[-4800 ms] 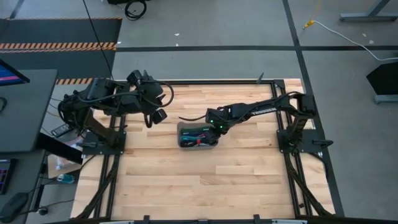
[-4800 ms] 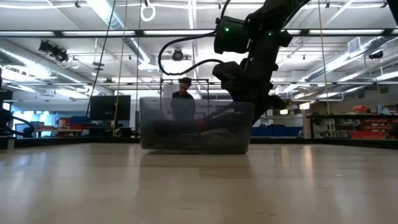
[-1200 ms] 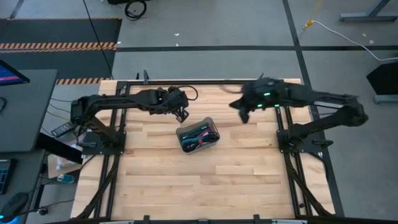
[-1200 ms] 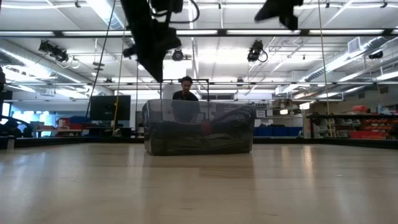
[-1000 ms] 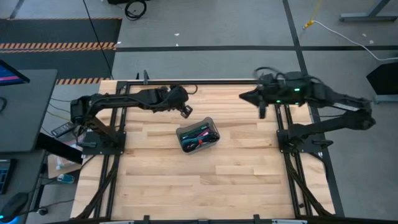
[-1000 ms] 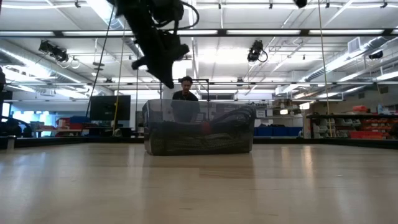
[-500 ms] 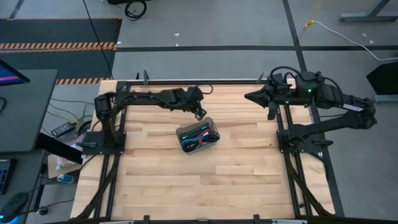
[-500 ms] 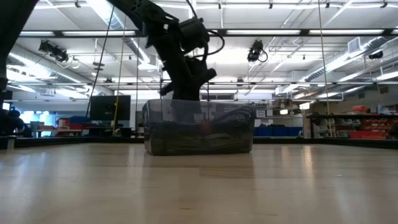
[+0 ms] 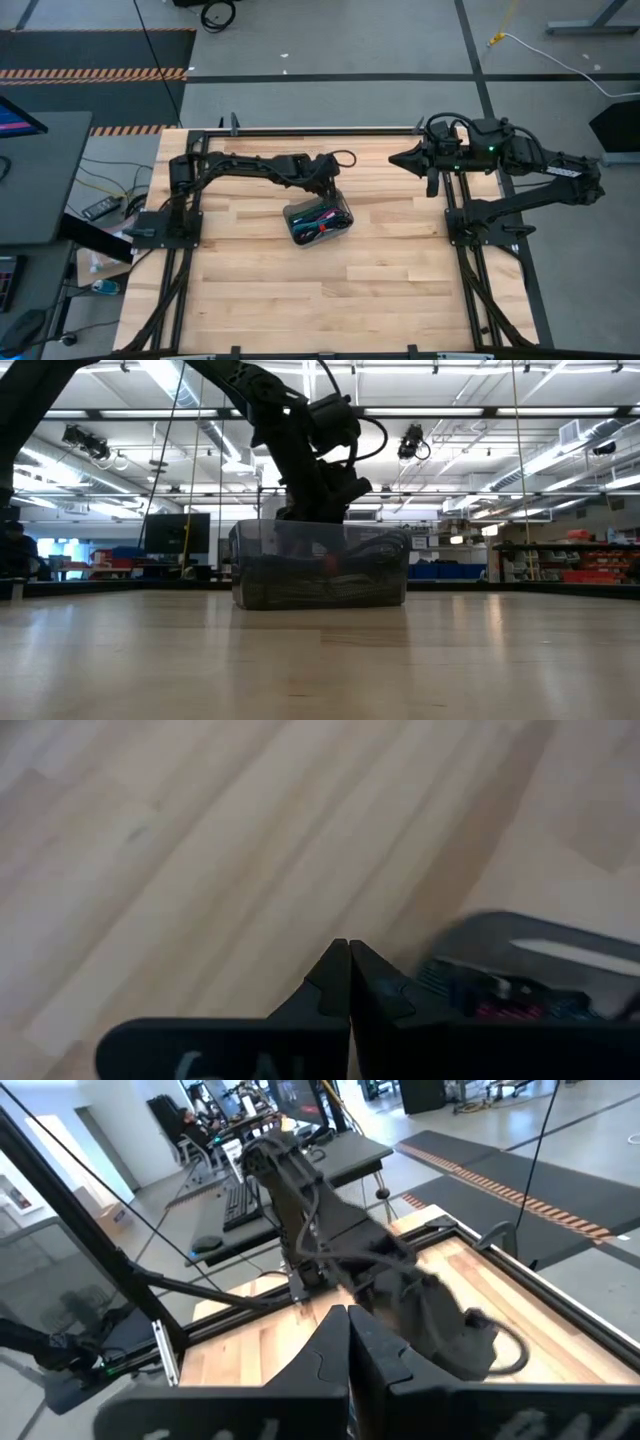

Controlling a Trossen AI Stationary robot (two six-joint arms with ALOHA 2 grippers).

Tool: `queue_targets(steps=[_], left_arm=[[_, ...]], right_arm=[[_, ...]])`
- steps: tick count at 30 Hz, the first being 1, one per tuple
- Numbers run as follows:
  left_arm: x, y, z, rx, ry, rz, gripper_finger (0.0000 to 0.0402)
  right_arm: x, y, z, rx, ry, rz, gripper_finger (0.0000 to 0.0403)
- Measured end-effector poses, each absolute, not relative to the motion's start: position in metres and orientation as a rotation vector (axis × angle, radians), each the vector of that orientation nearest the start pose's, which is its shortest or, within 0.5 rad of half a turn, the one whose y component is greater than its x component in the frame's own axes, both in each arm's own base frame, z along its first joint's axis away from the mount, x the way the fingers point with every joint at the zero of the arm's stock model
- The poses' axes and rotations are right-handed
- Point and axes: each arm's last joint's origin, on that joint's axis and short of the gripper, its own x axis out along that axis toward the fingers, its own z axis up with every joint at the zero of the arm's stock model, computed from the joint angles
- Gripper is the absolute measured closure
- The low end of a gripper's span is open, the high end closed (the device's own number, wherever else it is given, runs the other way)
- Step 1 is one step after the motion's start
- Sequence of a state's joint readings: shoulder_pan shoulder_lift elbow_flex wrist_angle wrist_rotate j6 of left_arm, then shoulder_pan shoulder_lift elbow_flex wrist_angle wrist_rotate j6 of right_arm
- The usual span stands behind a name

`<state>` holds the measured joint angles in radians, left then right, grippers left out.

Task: Pick and place USB-C Cables
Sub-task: Adjust the black bin

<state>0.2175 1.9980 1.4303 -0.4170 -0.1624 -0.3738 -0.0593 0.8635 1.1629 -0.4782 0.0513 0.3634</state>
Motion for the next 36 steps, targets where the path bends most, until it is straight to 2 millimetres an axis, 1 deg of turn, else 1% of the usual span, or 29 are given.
queue_targets(steps=[7,17,21,24,26,29,33,36], left_arm=[[0.415,0.078,0.183,-0.371,0.896,0.516,0.0401],[0.425,0.044,0.187,-0.366,0.843,0.439,0.0401],[0.426,0.042,0.188,-0.363,0.829,0.442,0.0401],[0.427,0.043,0.194,-0.367,0.798,0.444,0.0401],[0.430,0.043,0.202,-0.362,0.786,0.445,0.0401],[0.439,0.042,0.225,-0.312,0.730,0.452,0.0401],[0.446,0.041,0.269,-0.197,0.705,0.457,0.0401],[0.446,0.039,0.304,-0.121,0.696,0.474,0.0401]], right_arm=[[0.160,-0.011,0.417,0.363,0.157,-0.142,0.0403],[0.159,-0.011,0.417,0.363,0.157,-0.142,0.0402],[0.159,-0.011,0.417,0.363,0.158,-0.141,0.0402],[0.159,-0.011,0.417,0.364,0.159,-0.134,0.0402],[0.159,-0.011,0.416,0.364,0.160,-0.132,0.0402],[0.159,-0.011,0.416,0.364,0.163,-0.131,0.0402],[0.159,-0.011,0.416,0.352,0.170,-0.130,0.0402],[0.159,-0.011,0.416,0.344,0.171,-0.129,0.0402]])
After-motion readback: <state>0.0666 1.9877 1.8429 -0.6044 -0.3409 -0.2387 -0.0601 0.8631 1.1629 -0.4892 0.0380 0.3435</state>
